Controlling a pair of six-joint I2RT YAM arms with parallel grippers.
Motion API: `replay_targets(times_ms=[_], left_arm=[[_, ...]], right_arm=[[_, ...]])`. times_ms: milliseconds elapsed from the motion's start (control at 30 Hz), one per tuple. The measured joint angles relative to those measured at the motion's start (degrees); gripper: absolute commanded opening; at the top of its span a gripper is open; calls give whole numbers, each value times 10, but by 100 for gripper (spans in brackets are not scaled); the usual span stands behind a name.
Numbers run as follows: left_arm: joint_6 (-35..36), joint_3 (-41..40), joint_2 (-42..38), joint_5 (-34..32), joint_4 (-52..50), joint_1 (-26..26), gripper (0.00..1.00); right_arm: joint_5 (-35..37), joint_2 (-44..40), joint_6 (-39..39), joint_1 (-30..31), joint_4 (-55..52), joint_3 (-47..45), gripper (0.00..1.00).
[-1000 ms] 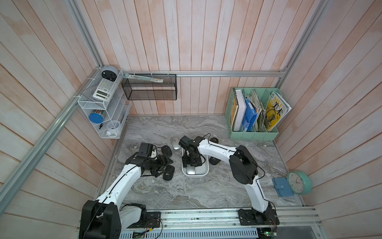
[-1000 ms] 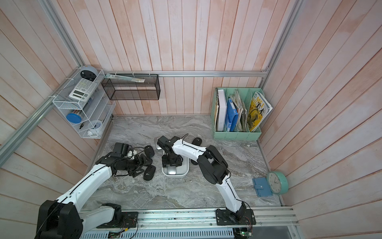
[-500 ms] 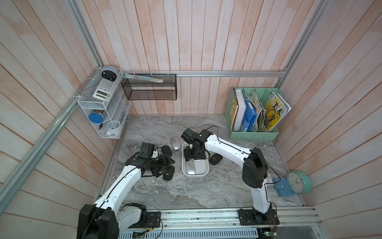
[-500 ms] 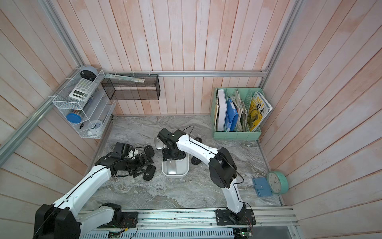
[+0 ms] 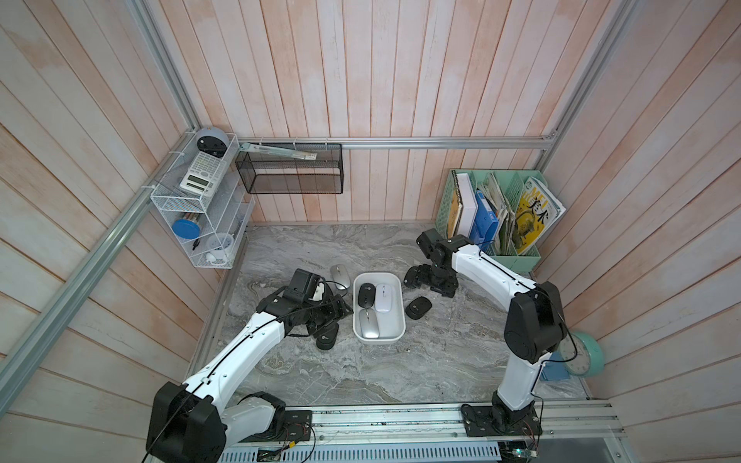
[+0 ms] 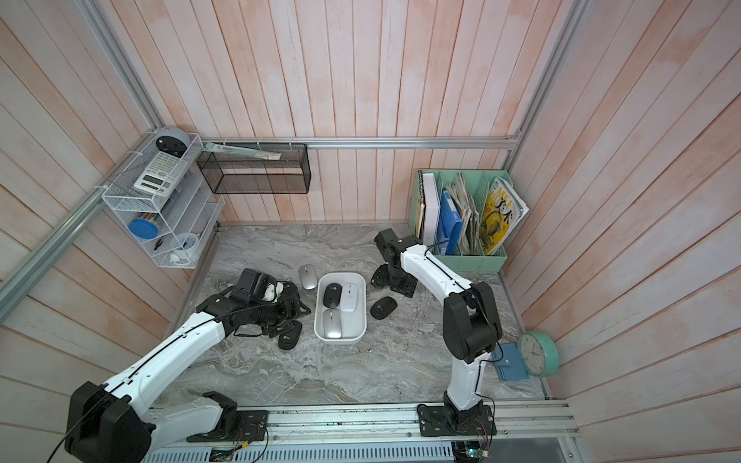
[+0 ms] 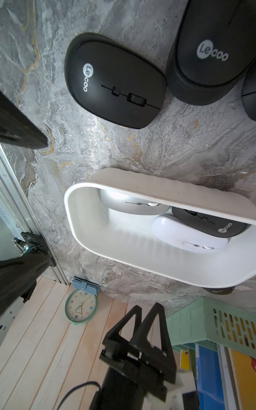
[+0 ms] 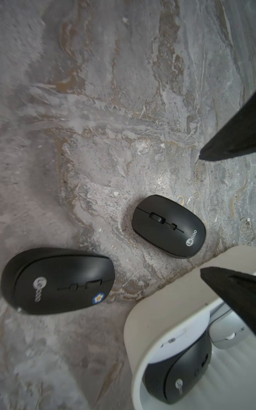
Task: Put the mouse in the storage box
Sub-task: Pick up the mouse from the center of the board.
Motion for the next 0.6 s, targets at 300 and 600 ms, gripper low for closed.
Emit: replay_targets(times_ms=[300, 600], left_arm=[[-17, 11, 13, -17, 12, -34, 80], [-24, 11, 16, -24, 22, -42, 80]], right_arm=[[-75, 12, 64, 7, 56, -70, 82], [-89, 12, 122, 7, 89, -74, 82]])
